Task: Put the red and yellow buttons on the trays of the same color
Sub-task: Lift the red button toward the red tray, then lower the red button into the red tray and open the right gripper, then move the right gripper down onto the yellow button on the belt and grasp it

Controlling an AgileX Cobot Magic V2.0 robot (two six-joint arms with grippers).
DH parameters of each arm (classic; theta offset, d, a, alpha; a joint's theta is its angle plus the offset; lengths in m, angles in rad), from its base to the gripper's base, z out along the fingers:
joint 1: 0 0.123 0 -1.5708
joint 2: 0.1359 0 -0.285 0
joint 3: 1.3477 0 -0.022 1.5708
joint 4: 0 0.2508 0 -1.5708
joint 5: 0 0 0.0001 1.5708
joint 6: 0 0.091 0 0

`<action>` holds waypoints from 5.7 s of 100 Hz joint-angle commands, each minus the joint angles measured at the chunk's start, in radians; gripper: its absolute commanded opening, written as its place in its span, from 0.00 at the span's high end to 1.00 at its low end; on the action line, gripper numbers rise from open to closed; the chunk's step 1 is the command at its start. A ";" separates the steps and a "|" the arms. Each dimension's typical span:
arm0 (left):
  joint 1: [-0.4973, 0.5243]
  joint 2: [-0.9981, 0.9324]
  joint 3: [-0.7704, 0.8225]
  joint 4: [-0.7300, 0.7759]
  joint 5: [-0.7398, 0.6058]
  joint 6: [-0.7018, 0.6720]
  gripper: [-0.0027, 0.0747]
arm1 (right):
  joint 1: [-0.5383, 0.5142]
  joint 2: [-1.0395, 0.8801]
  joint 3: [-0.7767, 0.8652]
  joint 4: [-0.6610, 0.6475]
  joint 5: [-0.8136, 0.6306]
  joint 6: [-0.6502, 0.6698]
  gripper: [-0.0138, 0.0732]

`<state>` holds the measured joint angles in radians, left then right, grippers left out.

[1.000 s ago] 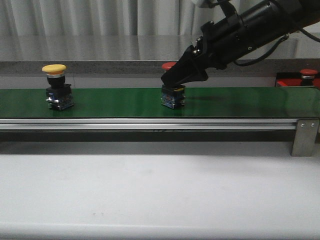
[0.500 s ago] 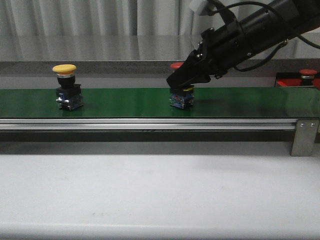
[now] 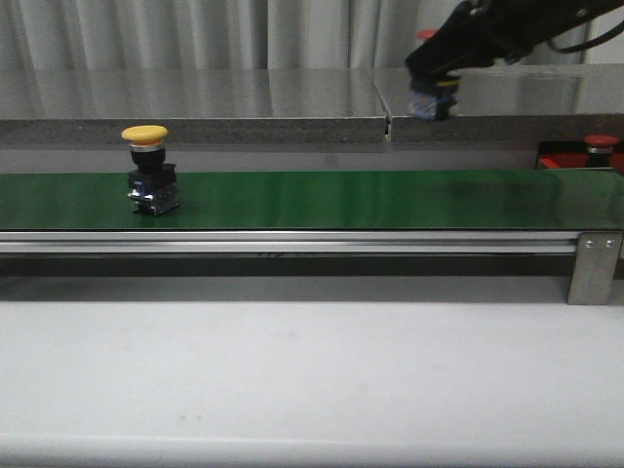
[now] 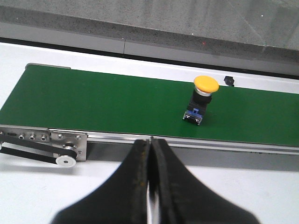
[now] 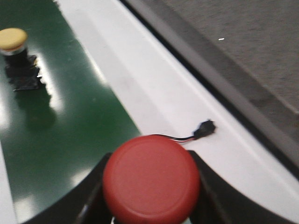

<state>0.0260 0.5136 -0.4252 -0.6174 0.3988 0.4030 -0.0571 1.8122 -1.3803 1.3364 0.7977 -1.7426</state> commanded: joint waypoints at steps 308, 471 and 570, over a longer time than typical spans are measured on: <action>-0.007 0.002 -0.028 -0.024 -0.058 0.000 0.99 | -0.417 0.313 -0.451 0.283 -0.043 0.014 0.21; -0.007 0.002 -0.028 -0.024 -0.058 0.000 0.99 | 0.148 0.089 -0.267 -0.438 0.264 0.291 0.21; -0.007 0.002 -0.028 -0.024 -0.058 0.000 0.99 | 0.164 0.168 -0.267 -0.375 0.267 0.293 0.61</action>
<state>0.0260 0.5136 -0.4252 -0.6174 0.3992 0.4030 0.1124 2.0486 -1.6277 0.9200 1.0437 -1.4711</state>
